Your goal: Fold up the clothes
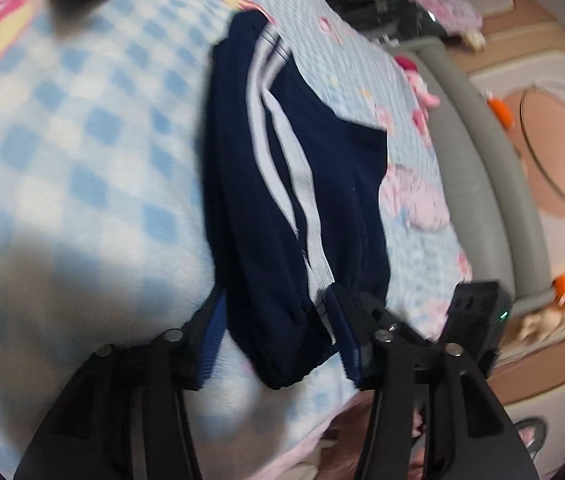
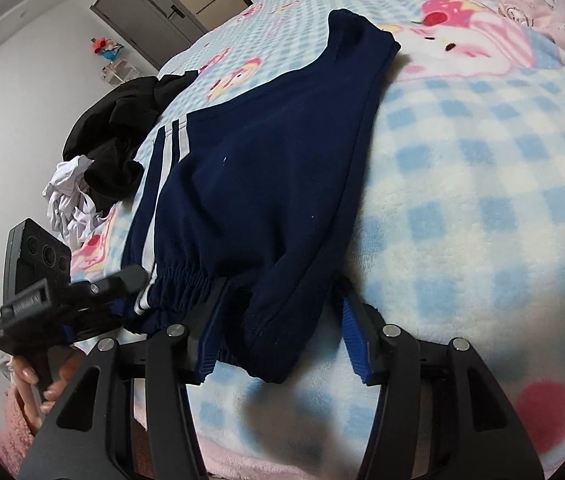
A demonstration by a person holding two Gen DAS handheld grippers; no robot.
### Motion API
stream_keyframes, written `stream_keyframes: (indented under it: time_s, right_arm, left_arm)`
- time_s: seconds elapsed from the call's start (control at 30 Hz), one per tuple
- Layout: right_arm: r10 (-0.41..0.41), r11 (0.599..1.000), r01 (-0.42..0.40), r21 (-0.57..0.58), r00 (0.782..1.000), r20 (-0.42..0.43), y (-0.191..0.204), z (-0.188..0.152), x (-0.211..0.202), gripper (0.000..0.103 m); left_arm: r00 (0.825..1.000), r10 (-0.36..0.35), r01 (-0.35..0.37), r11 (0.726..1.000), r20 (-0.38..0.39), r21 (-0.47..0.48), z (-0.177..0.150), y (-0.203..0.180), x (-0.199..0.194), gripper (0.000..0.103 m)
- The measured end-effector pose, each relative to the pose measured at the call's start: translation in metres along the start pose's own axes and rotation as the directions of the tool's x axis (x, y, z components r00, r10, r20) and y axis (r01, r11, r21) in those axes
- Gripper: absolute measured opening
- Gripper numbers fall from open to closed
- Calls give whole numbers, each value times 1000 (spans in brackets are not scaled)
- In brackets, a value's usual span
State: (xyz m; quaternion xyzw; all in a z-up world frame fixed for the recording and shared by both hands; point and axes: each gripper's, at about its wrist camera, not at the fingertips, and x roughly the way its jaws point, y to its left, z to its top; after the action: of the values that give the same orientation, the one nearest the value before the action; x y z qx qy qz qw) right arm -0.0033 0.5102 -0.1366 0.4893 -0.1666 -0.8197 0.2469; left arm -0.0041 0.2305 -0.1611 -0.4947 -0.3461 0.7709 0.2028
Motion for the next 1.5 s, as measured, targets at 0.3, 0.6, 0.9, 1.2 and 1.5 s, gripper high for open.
stream_keyframes:
  time_s: [0.3, 0.6, 0.9, 1.2, 1.5]
  right_arm:
    - [19, 1000, -19, 11, 1000, -2, 2, 0, 2, 39]
    - [19, 998, -17, -58, 999, 32, 23, 0, -15, 27]
    - [54, 998, -54, -30, 998, -14, 15, -23, -36, 28]
    - [-86, 995, 89, -43, 994, 69, 18, -15, -52, 41]
    - [-252, 934, 293, -204, 946, 204, 41, 35, -42, 46]
  left_arm:
    - [996, -68, 66, 997, -55, -45, 1, 9, -2, 56]
    - [997, 58, -61, 996, 54, 70, -8, -19, -27, 21]
    - [999, 41, -41, 997, 13, 69, -34, -20, -44, 34]
    - [959, 194, -229, 960, 206, 162, -25, -41, -63, 46]
    - [926, 267, -358, 843, 266, 402, 14, -92, -33, 47]
